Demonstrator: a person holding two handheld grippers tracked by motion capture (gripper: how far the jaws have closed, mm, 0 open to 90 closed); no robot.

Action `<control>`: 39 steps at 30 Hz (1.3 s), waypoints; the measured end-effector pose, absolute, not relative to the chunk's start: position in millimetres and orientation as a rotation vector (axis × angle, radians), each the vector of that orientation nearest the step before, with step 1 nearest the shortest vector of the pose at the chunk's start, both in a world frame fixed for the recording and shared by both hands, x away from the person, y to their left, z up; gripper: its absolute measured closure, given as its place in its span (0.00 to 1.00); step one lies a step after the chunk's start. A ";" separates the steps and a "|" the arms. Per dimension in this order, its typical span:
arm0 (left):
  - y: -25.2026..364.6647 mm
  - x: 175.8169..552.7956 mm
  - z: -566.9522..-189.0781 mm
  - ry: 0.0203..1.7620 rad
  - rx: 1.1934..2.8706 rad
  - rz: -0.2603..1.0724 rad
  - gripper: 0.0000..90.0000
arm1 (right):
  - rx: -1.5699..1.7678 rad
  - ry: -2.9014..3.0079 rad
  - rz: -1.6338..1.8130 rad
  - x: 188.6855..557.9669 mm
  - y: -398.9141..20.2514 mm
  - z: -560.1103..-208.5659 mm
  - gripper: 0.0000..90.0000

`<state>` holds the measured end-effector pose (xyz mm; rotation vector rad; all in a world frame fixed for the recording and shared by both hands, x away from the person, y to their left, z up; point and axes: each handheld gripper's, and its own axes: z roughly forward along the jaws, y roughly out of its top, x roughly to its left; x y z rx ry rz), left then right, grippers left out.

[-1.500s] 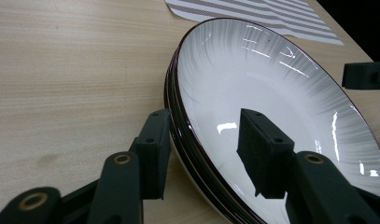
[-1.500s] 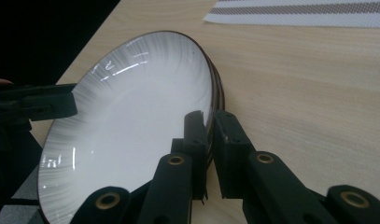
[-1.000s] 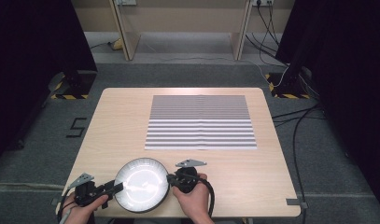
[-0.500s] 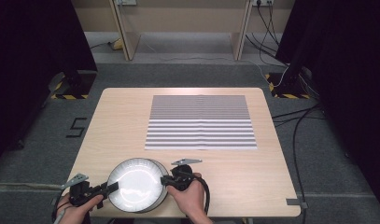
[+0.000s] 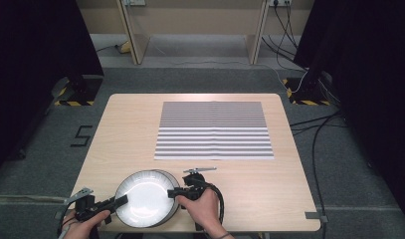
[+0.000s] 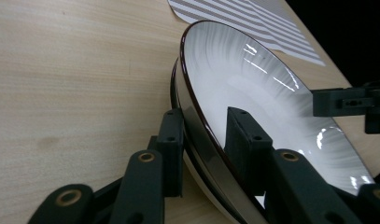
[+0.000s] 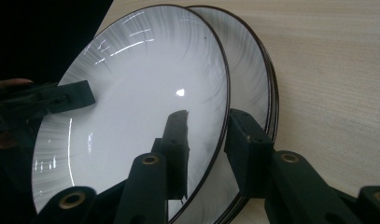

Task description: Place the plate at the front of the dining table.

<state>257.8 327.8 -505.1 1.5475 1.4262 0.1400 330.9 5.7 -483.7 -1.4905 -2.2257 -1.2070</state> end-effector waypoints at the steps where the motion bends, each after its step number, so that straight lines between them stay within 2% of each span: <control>1: 325.7 257.6 -504.1 1.422 1.565 0.167 0.76 | -1.519 -2.210 -1.217 330.4 4.8 -485.1 0.82; 16: 322.9 254.9 -505.3 1.402 1.564 0.233 0.77 | -1.546 -1.966 -1.195 332.2 -8.0 -490.1 0.78; 23: 323.7 256.1 -505.7 1.409 1.554 0.222 0.78 | -1.580 -1.805 -1.232 332.4 -15.1 -497.7 0.81; 30: 324.5 256.0 -507.7 1.407 1.527 0.220 0.80 | -1.566 -1.688 -1.230 334.1 -19.8 -501.3 0.79; 32: 325.8 255.7 -508.6 1.404 1.489 0.181 0.82 | -1.501 -1.706 -1.162 329.5 -7.3 -510.1 0.83; 34: 323.6 253.7 -503.4 1.376 1.518 0.234 0.82 | -1.514 -1.779 -1.156 326.6 -1.2 -508.3 0.81; 39: 323.2 255.0 -506.0 1.379 1.516 0.223 0.82 | -1.522 -1.825 -1.171 326.5 -0.9 -507.8 0.85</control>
